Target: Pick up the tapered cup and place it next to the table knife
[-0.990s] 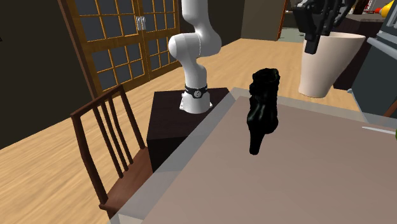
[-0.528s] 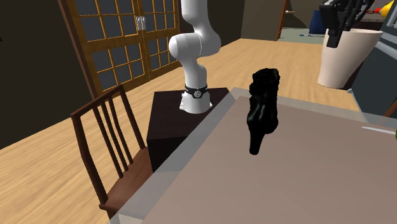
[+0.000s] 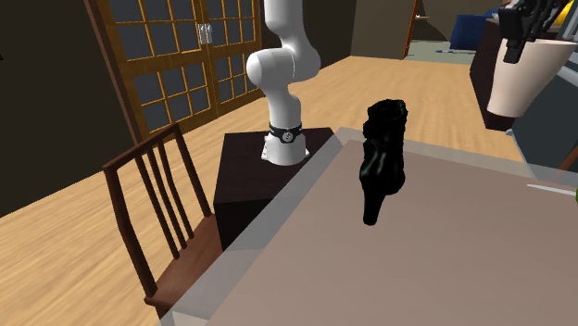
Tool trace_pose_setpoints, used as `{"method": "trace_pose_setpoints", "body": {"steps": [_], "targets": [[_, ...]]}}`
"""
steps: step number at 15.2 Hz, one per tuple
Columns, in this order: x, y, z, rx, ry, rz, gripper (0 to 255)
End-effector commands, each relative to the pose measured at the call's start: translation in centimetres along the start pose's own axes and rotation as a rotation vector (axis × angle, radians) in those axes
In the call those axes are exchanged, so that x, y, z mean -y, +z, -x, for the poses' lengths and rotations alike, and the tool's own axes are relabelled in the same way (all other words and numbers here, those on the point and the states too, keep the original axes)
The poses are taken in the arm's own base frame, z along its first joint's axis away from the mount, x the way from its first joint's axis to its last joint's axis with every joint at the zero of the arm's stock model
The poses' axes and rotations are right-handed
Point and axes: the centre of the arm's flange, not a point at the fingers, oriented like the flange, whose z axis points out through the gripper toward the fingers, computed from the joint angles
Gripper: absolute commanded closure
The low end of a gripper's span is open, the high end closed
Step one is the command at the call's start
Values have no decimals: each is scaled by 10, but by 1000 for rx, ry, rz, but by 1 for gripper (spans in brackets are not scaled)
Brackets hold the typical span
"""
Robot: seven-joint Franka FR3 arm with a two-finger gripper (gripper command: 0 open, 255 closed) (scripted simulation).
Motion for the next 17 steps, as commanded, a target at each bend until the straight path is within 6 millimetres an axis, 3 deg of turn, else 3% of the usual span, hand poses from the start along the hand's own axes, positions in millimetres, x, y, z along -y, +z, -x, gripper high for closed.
{"method": "trace_pose_setpoints", "body": {"steps": [1, 14, 17], "targets": [[26, 2, 7, -1, 2, -1, 255], [192, 25, 44, -1, 2, -1, 255], [189, 40, 44, -1, 2, -1, 255]]}}
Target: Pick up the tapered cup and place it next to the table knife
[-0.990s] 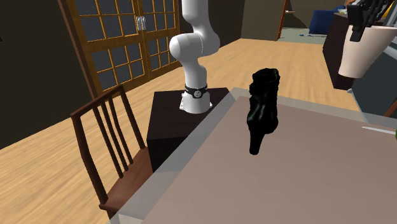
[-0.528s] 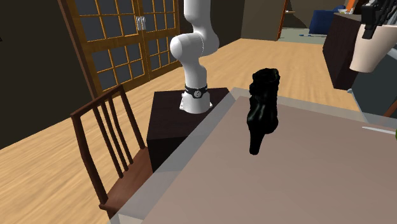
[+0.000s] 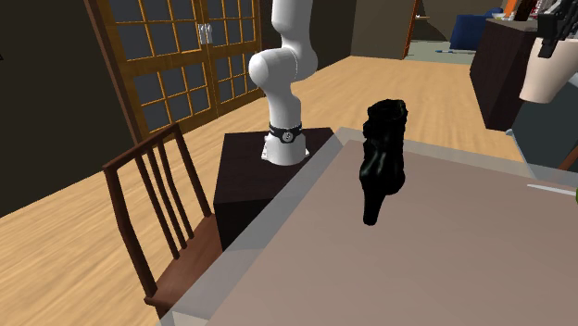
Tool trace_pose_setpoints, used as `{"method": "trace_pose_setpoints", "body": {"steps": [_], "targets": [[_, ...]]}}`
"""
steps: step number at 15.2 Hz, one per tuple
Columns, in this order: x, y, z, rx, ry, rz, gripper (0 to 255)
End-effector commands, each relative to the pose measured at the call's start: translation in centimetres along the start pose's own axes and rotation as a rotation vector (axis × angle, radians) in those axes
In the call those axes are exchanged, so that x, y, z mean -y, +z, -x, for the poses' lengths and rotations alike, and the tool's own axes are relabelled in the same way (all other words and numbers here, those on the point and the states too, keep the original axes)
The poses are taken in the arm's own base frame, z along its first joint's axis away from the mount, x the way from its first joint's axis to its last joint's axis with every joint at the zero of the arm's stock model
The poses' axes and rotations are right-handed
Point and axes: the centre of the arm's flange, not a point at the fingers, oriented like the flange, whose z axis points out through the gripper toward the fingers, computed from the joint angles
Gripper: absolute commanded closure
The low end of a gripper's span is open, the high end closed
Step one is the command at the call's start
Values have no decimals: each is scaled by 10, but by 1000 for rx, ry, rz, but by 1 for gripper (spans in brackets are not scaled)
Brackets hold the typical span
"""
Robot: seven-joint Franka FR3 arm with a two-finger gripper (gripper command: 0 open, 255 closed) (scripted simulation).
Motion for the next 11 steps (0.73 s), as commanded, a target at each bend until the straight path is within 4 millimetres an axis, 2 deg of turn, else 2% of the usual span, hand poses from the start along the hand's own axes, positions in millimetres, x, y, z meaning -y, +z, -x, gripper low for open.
{"method": "trace_pose_setpoints", "body": {"steps": [1, 11], "targets": [[-1, 11, -1, -1, 0, -1, 255], [-8, 63, -2, -1, 0, -1, 255]]}}
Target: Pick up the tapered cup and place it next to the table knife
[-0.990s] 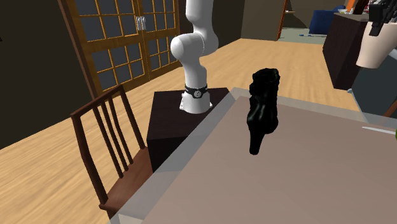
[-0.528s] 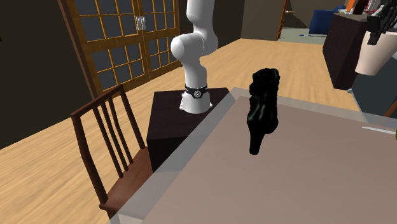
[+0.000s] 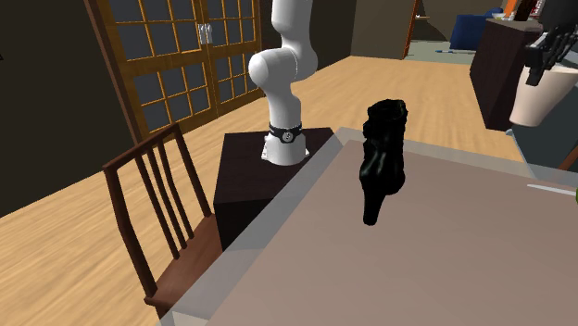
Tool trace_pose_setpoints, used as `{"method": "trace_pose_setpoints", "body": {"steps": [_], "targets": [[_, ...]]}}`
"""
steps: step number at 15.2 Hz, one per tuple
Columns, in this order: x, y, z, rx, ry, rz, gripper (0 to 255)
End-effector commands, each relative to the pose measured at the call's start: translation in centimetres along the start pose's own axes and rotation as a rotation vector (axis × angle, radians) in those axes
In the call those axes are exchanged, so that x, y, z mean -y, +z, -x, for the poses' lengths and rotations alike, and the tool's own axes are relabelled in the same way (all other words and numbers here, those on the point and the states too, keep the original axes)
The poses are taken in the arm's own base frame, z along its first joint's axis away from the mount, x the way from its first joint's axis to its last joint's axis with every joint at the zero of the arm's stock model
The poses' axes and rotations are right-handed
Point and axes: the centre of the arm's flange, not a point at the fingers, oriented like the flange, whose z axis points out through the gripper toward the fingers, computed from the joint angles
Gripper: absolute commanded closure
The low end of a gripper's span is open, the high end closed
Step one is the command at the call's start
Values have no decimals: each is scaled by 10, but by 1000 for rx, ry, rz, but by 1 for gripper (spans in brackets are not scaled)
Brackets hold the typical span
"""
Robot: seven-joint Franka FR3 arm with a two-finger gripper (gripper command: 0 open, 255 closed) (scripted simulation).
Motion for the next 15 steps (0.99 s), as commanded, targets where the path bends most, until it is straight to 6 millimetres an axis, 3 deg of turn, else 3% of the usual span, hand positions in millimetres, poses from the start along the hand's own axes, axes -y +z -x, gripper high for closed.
{"method": "trace_pose_setpoints", "body": {"steps": [1, 15], "targets": [[-1, 9, 1, -1, 0, -1, 255], [-11, 83, 0, -1, 0, -1, 255]]}}
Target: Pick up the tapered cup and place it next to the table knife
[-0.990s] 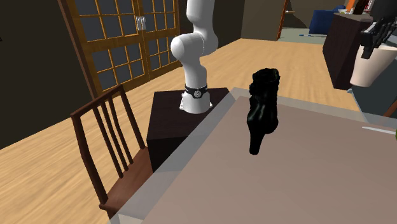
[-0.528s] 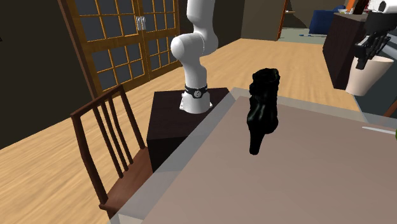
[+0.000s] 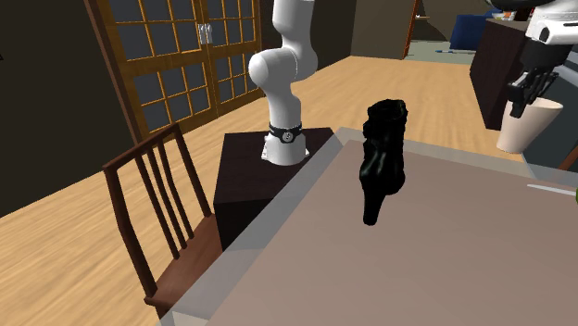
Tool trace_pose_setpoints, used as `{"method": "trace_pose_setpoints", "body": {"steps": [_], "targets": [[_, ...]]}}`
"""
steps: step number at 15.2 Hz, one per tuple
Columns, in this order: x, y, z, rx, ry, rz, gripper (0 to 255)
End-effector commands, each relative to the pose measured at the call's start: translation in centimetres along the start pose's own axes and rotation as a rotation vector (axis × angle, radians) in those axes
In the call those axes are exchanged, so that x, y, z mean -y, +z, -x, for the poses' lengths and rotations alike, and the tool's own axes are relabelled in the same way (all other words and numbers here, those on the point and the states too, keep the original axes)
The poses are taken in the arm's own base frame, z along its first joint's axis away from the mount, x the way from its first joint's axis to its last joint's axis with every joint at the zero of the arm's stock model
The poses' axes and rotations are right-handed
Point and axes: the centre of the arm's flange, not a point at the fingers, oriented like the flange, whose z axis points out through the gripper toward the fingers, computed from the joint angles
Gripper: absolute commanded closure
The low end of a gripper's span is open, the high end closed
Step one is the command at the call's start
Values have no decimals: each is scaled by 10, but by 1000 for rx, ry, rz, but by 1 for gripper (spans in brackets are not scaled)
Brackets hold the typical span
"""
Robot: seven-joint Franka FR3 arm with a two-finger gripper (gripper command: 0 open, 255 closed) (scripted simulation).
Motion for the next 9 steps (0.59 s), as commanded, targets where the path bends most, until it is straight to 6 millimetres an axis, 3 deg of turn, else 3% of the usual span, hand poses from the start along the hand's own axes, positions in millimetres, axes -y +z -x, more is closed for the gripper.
{"method": "trace_pose_setpoints", "body": {"steps": [1, 9], "targets": [[-1, 10, -1, -1, 0, 0, 255], [-6, 47, -1, -1, 0, 0, 255]]}}
